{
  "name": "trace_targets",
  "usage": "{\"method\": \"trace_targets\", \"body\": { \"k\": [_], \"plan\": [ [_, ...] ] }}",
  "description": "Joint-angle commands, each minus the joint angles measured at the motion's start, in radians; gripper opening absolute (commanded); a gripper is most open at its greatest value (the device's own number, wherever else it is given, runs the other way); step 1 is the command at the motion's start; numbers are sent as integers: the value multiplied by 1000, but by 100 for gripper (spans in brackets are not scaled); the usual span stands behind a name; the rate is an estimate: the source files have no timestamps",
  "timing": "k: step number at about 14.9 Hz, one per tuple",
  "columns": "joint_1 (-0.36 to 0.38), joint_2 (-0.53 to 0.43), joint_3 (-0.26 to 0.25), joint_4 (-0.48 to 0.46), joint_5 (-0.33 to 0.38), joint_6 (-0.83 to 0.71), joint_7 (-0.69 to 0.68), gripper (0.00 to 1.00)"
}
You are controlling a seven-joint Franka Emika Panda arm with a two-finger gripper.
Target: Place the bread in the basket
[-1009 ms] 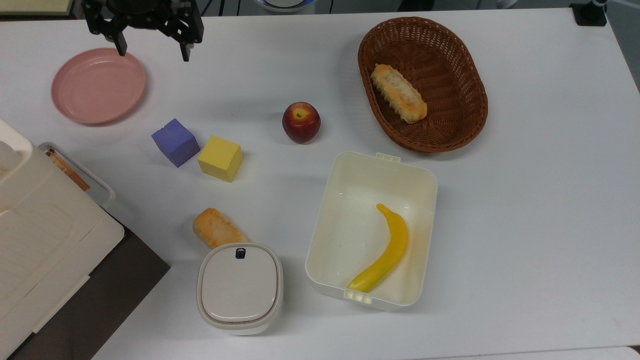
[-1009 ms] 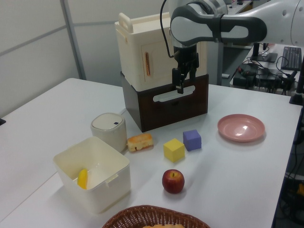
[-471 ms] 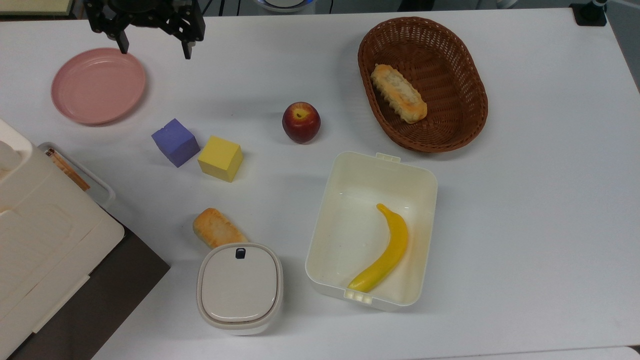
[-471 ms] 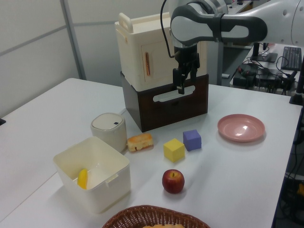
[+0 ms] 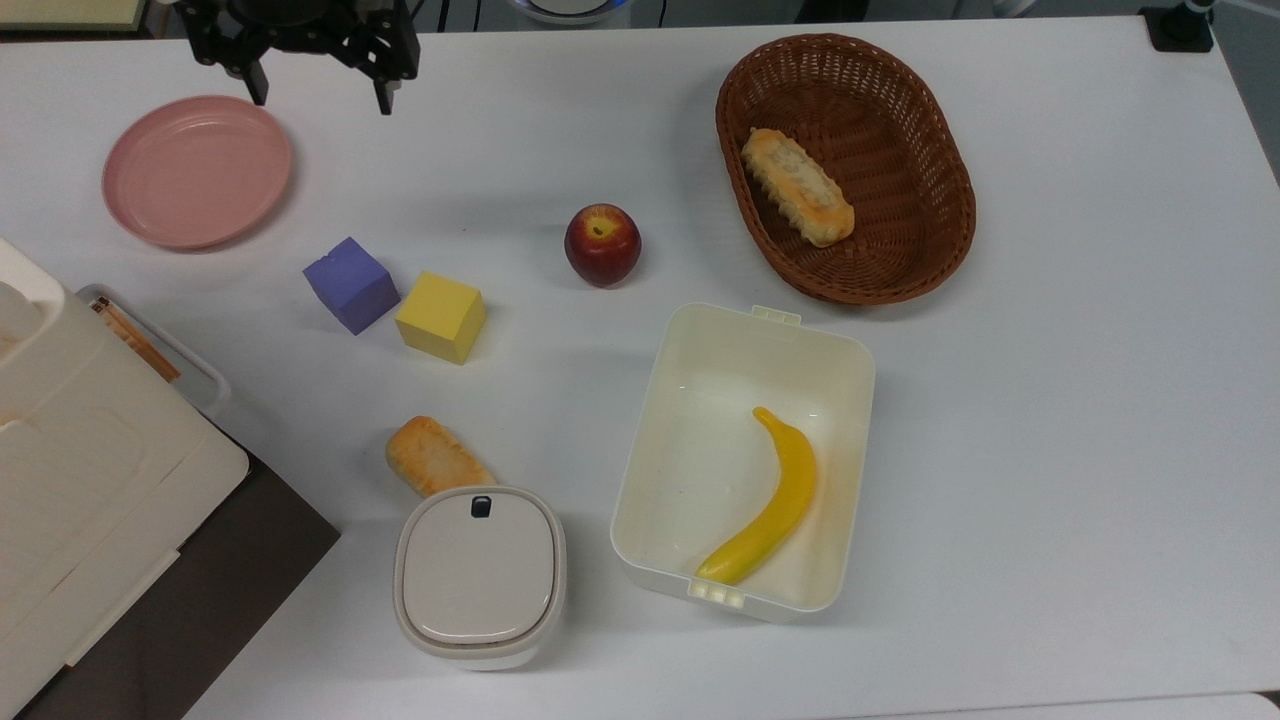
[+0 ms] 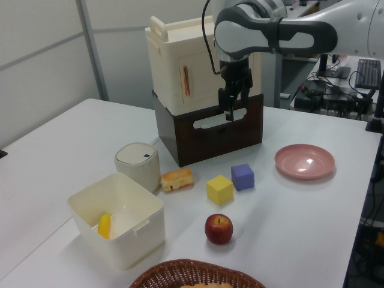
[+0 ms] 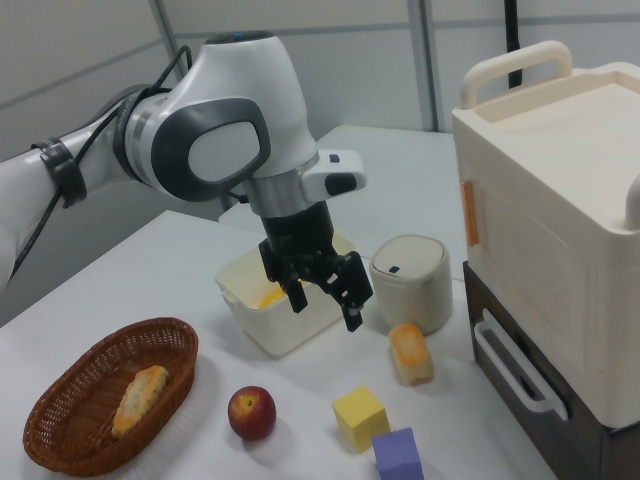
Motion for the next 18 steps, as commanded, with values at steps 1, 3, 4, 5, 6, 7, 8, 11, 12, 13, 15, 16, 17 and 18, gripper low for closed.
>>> {"method": "trace_targets", "body": {
  "k": [1, 3, 4, 5, 6, 7, 8, 11, 12, 13, 15, 16, 17, 18],
  "plan": [
    [34, -49, 4, -66, 24, -21, 7, 100],
    [55, -72, 4, -113, 24, -22, 7, 100],
    [67, -90, 8, -156, 25, -16, 5, 100],
    [69, -101, 31, -180, 25, -13, 5, 100],
    [63, -102, 47, -193, 25, -8, 4, 100],
    [61, -101, 59, -201, 25, 4, -2, 100],
    [63, -98, 61, -208, 25, 36, 1, 100],
    [67, -76, 61, -213, 25, 73, 4, 100],
    [69, -67, 61, -211, 25, 73, 1, 100],
    [71, -64, 62, -211, 24, 73, -1, 100],
    [71, -59, 76, -211, 25, 73, -1, 100],
    [71, -55, 84, -208, 24, 73, 2, 100],
    [72, -53, 91, -208, 24, 73, 8, 100],
    [71, -53, 105, -208, 25, 71, 10, 100]
  ]
}}
